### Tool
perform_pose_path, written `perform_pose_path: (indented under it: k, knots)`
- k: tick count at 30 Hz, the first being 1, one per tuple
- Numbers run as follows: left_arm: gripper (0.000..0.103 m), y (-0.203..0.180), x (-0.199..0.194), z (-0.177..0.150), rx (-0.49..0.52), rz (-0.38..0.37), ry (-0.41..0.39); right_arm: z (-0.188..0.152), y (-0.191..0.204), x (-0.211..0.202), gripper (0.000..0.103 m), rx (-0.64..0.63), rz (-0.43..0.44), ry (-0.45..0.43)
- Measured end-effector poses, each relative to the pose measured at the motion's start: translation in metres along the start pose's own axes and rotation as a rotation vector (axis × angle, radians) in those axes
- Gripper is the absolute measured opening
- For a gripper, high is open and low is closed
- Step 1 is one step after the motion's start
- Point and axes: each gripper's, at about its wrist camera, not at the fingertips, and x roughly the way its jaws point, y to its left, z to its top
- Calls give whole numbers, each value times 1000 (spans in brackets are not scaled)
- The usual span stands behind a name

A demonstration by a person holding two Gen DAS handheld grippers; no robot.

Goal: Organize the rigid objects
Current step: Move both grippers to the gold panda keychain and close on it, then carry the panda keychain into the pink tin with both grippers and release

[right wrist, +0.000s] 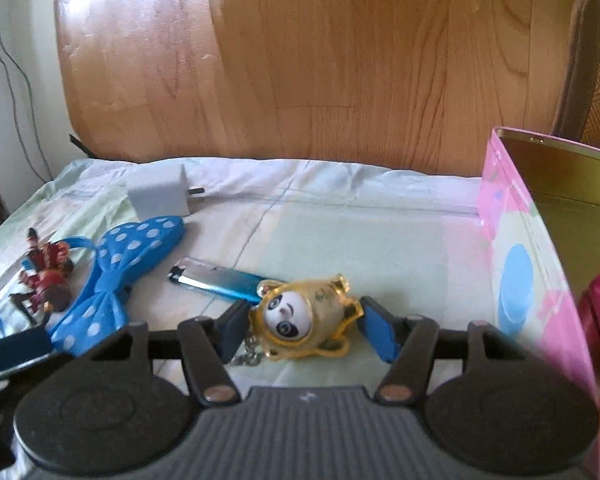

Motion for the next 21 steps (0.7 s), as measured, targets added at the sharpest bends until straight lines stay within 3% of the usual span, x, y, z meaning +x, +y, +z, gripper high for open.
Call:
perform_pose_path:
  k: [6,10,14,18,21]
  knots:
    - [49,-3,-7,0,13,-70,-33,-28,7,-39,58,-54,56,-14]
    - [49,-6,-8,-2,19,-210,-10,-56,12,-78,58,-113,119,0]
    - [54,-14,-7,-7,31,-441,63,-88,14,-118,59,-168,125,-16]
    - [54,-37,-17,-15,111,-516,105,-112,6,-149,59,-175,115,-34]
    - [54,-51,-30,-22,105,-611,148,-118,-4,-158,61,-134,117,-41]
